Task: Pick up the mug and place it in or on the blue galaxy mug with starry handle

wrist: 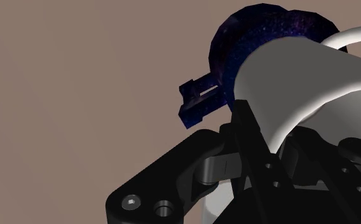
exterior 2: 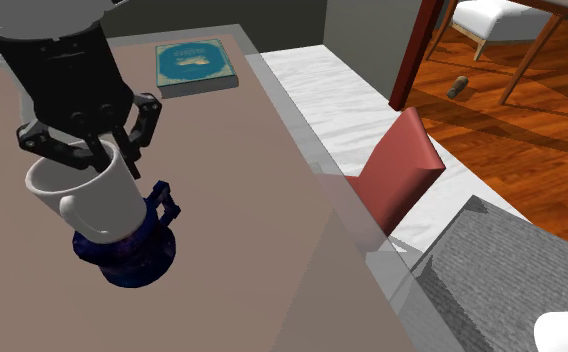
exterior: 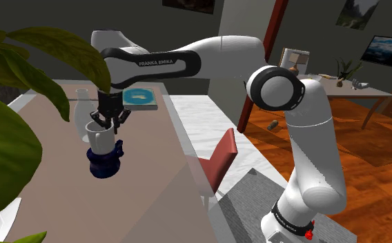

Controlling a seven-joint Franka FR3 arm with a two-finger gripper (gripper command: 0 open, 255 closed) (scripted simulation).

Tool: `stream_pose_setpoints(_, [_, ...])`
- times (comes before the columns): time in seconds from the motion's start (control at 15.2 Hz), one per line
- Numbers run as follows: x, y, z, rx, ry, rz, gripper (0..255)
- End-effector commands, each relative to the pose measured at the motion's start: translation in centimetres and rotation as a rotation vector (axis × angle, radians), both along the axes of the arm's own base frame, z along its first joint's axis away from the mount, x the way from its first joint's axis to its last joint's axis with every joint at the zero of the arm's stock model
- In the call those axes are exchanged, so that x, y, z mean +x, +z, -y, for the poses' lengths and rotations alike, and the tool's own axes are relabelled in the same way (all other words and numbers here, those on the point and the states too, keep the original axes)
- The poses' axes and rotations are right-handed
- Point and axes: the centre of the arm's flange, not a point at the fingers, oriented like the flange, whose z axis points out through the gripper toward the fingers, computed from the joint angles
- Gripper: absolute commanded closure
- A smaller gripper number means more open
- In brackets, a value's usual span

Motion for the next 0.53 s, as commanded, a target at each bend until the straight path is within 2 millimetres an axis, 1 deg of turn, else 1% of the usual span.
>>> stream_pose_setpoints(0.0, [-0.06,-0.44,0.00,0.000,0.000,0.001,255])
stream_pose_setpoints(0.4, [-0.06,-0.44,0.00,0.000,0.000,0.001,255])
stream_pose_setpoints(0.46, [-0.06,-0.45,0.00,0.000,0.000,0.001,0])
